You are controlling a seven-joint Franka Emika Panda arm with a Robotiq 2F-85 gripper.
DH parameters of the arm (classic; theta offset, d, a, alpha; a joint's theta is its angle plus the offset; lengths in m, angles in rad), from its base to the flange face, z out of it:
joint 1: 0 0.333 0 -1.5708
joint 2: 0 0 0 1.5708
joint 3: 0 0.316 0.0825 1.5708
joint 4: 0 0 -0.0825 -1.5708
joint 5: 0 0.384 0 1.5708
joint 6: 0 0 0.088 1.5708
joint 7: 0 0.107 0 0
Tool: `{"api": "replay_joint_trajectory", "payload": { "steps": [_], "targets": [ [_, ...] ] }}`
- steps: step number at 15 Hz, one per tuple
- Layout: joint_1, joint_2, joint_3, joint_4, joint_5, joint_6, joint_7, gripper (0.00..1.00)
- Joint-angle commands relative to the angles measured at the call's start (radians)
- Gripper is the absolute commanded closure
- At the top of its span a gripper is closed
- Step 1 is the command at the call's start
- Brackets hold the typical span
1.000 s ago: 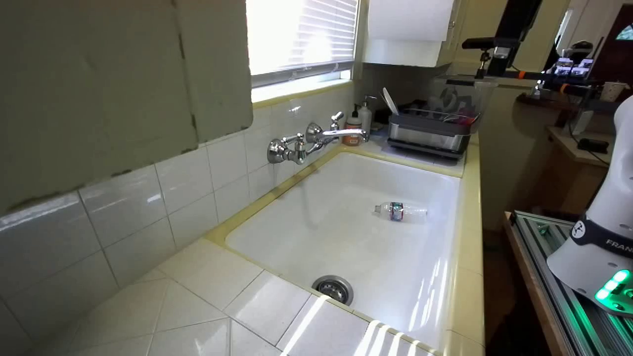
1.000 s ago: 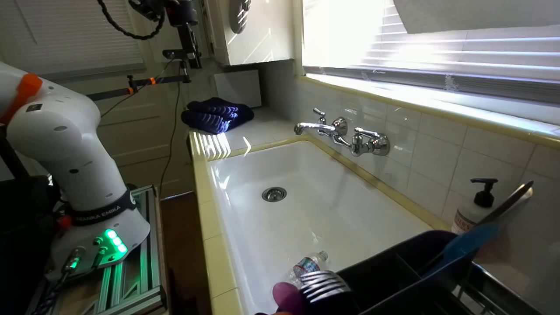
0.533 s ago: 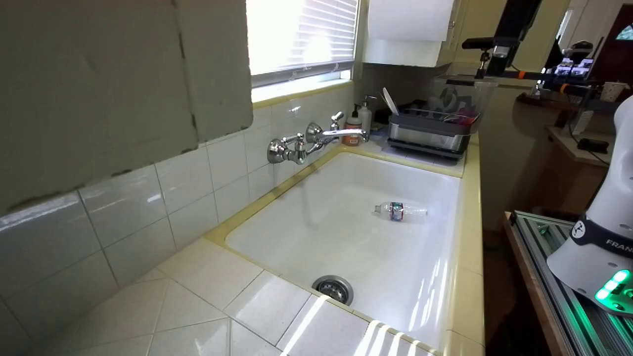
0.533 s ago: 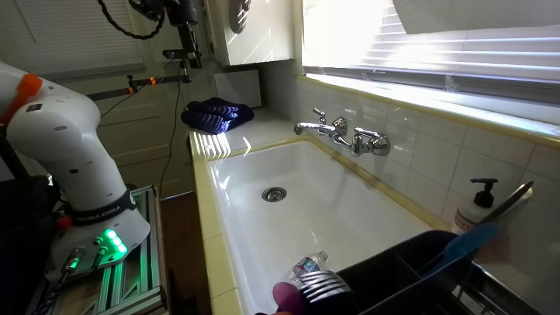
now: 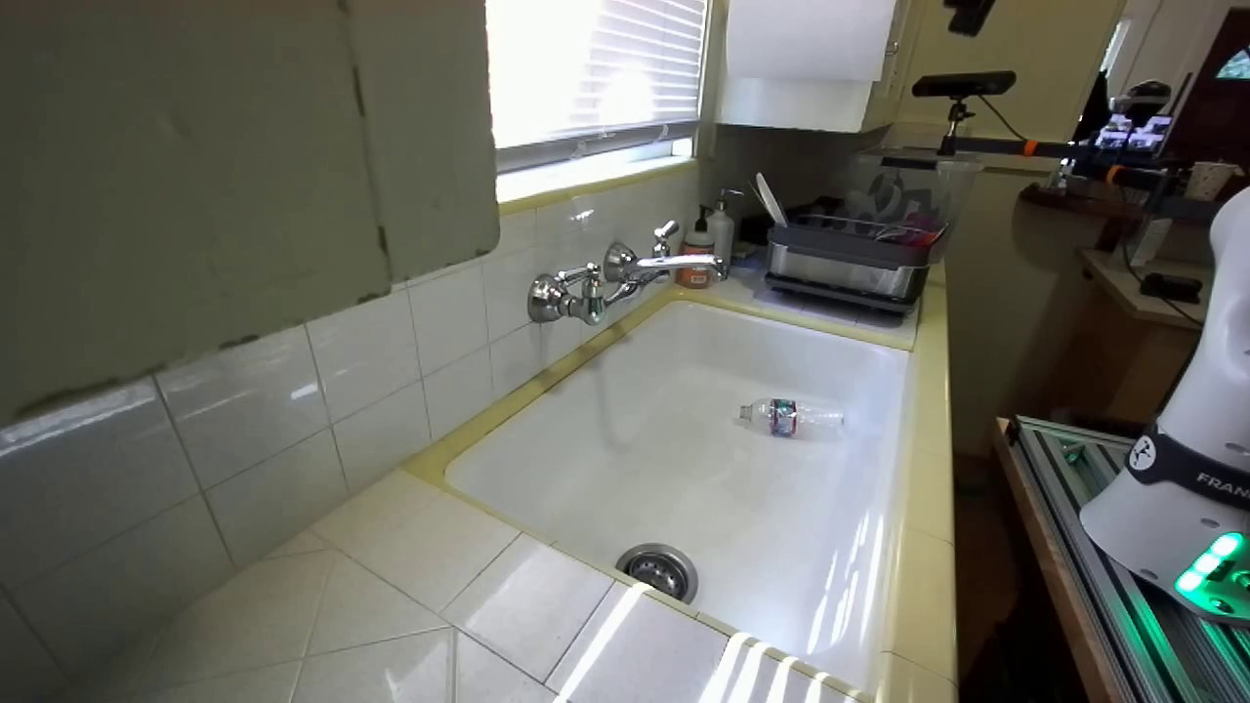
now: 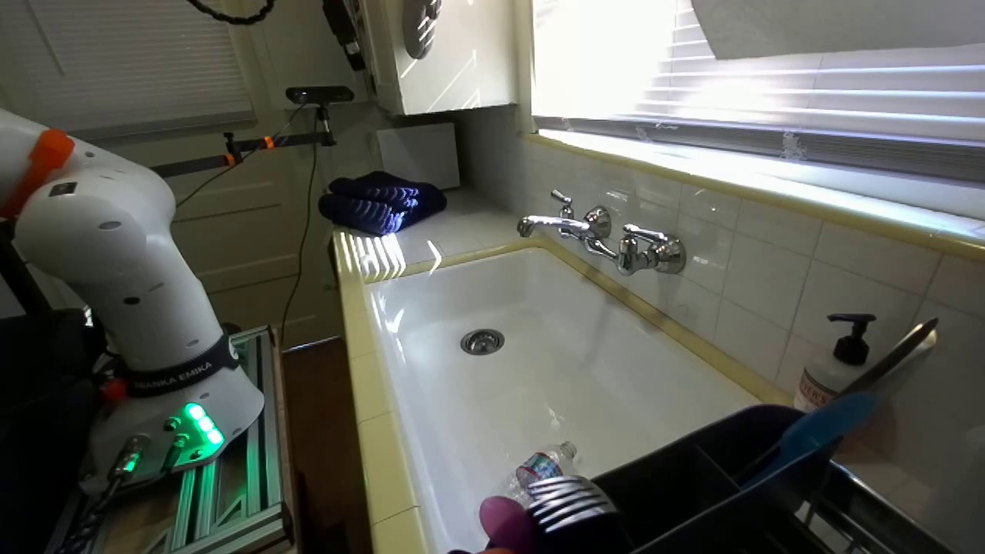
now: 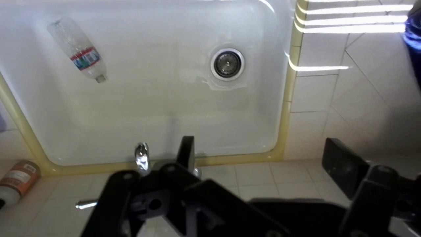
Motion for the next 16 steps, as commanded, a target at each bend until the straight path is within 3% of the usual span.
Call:
{"api": "replay_joint_trajectory", "payload": {
  "steps": [1, 9, 12, 13, 16],
  "targets": [
    [0.035, 0.026, -0.021, 0.075, 0.022, 0.025, -0.074, 0.00],
    [0.076, 0.129, -0.020, 0.221, 0.008, 0.083, -0.224, 0.00],
    [0.129, 0.170, -0.044, 0.263, 0.044, 0.088, -0.328, 0.00],
    [0.099, 0.136, -0.028, 0.232, 0.016, 0.077, -0.271, 0.00],
    [0.104, 0.148, -0.030, 0.242, 0.017, 0.077, -0.275, 0.00]
  ]
}}
